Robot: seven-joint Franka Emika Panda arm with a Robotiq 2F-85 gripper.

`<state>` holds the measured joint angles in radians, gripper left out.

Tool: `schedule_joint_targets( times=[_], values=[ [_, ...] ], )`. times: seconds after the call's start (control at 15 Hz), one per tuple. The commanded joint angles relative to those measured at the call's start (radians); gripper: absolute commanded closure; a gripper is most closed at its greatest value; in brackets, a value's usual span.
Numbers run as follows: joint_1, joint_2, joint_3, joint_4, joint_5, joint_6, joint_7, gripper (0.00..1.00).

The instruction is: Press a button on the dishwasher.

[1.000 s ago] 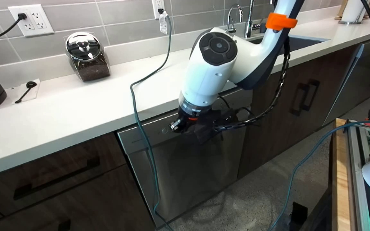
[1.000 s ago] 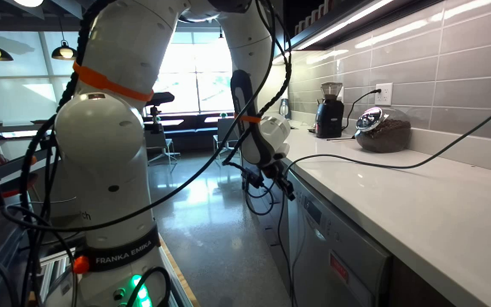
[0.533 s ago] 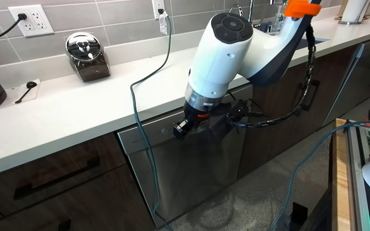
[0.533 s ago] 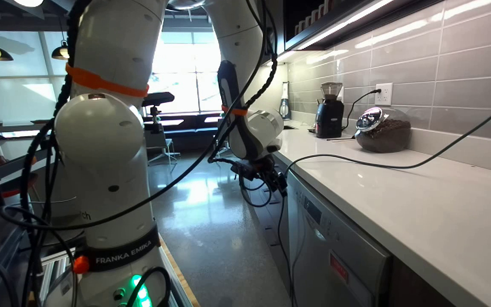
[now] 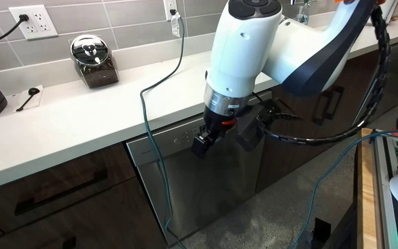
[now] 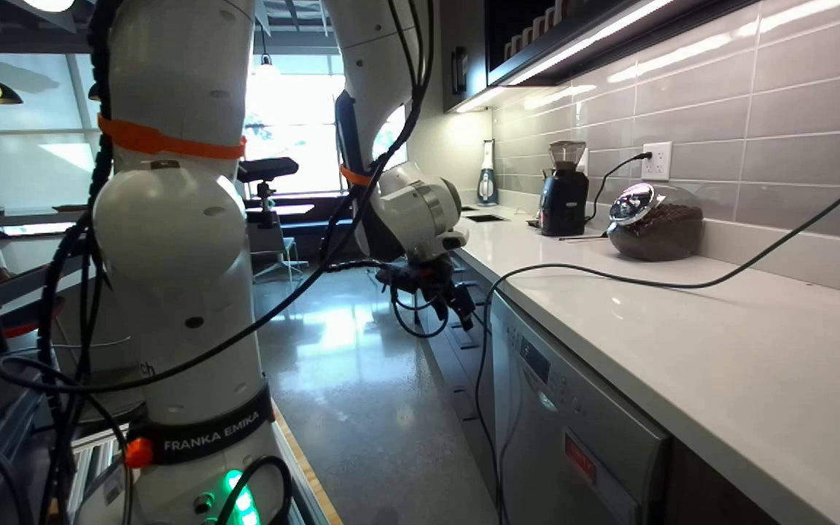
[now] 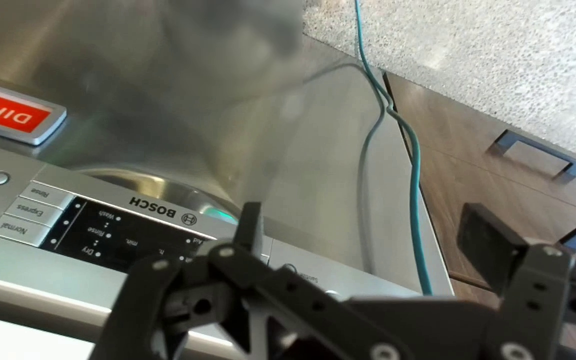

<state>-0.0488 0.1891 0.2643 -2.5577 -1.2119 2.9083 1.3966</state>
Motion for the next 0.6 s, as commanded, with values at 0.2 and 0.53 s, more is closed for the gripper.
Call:
schedule_joint_targets(
  times=[0.2, 0.53],
  values=[
    [-0.027, -0.122, 0.098, -0.084, 0.387, -0.009, -0.298, 0.00],
    [-0.020, -0.186, 0.151, -0.105, 0.676, -0.022, -0.513, 0.00]
  ],
)
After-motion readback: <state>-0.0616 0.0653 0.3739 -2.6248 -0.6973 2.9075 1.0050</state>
